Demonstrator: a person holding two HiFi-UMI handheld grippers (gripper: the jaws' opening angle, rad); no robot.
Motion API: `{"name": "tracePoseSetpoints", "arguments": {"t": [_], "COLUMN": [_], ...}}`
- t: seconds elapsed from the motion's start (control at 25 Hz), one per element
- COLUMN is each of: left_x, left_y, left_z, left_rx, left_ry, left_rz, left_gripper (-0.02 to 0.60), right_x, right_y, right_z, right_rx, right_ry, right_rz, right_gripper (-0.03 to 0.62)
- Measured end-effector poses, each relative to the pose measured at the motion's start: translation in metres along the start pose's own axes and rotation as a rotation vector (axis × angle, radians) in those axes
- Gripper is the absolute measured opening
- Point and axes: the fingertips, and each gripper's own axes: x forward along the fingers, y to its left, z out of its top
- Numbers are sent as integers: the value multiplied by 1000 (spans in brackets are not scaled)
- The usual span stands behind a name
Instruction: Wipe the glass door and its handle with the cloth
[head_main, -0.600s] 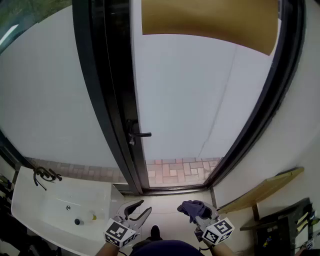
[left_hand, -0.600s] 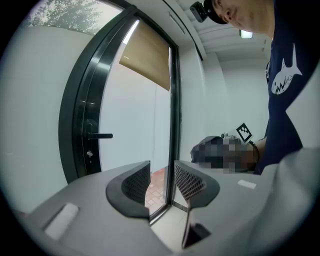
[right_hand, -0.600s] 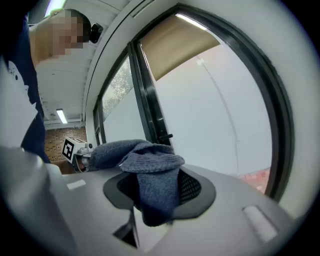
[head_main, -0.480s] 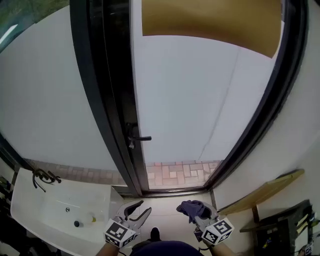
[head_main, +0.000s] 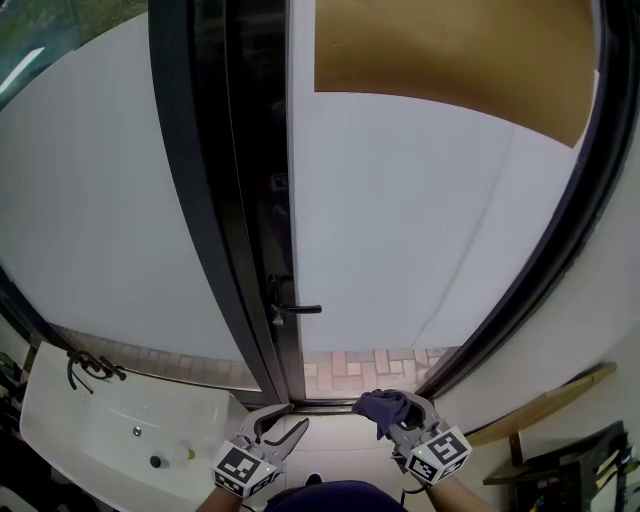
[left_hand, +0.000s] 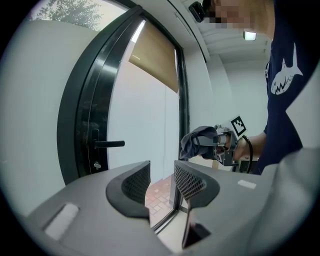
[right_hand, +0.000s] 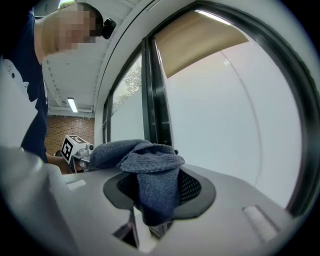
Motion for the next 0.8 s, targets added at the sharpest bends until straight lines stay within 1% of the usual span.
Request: {"name": "tracePoseSetpoints", "arguments": {"t": [0.28, 0.4, 0.56, 0.64, 0.8], "left_x": [0, 0, 0, 0, 0], "left_y": [43, 52, 63, 66, 74], "left_z": [-5, -7, -6, -7, -7], "left_rx": [-7, -10, -20, -24, -27], "left_ry": [4, 5, 0, 3, 3], "left_rz": [13, 8, 19, 24, 58], "left_gripper": [146, 146, 146, 146, 146], "right_x": [77, 105, 132, 145, 171], "right_y": [-3, 0, 0, -1, 3], "right_z": [75, 105, 151, 178, 237], "right_rx": [-278, -391, -540, -657, -949], "right_ry": [-81, -83, -91, -100, -142], "right_rz": [10, 25, 71, 80, 75], "right_gripper": [153, 155, 157, 156, 156]}}
